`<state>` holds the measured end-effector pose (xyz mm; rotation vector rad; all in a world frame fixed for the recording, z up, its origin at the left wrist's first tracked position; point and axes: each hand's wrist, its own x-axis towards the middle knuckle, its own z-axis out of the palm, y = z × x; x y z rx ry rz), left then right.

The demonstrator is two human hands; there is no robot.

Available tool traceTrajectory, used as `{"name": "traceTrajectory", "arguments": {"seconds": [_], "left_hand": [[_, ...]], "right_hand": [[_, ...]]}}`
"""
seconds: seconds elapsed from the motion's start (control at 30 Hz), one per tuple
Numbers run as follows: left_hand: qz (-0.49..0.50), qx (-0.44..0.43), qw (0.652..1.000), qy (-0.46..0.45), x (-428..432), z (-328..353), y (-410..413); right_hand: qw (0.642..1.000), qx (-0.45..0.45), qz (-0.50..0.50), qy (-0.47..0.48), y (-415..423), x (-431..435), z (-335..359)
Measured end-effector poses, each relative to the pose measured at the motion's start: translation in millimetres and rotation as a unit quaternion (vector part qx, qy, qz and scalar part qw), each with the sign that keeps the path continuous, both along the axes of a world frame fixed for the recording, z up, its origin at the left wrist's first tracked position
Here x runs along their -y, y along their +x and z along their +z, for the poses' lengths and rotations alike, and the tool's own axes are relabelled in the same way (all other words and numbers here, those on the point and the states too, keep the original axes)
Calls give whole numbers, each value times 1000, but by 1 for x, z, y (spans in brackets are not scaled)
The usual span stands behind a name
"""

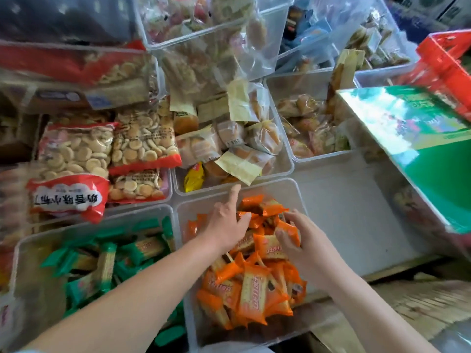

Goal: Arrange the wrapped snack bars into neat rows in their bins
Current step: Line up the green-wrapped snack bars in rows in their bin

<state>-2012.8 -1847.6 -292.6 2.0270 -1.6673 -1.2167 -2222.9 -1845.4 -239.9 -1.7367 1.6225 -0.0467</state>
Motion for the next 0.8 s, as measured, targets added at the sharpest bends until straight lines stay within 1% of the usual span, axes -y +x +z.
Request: {"name": "traceTrajectory", "arguments": {"seconds": [0.07, 0.1, 0.13, 0.23, 0.33, 0.43, 0.57, 0.63, 0.7, 0.8], "left_hand": [[-64, 24, 997, -37, -8, -13, -4], [-93, 36, 994, -44, -10, -19, -4], [-100, 36, 993, -41, -9, -25, -4], [-63, 21, 998, -20, 3, -34, -9], [-103, 56, 993, 7, 13, -31, -12], [-126, 95, 987, 19, 9, -34, -7], [-139, 104, 984, 35, 12, -35, -3], [-140, 118, 982, 38, 21, -32, 0], [-124, 113, 985, 40, 27, -28, 5], [-120, 102, 987, 19, 15, -15, 13]], "right_hand": [[1000, 21, -14, 1, 4, 8, -4], [999, 34, -25, 4, 7, 12, -7], [998, 44, -37, 13, 10, 16, -12], [996, 51, -70, 31, 19, 24, -30], [996, 2, -75, 44, 22, 24, -44], [997, -49, -30, 46, 24, 22, -49], [993, -97, 1, 71, 30, 23, -52], [992, -101, 4, 81, 34, 26, -54], [992, -92, -2, 87, 39, 28, -55], [994, -56, -14, 89, 41, 28, -51]]}}
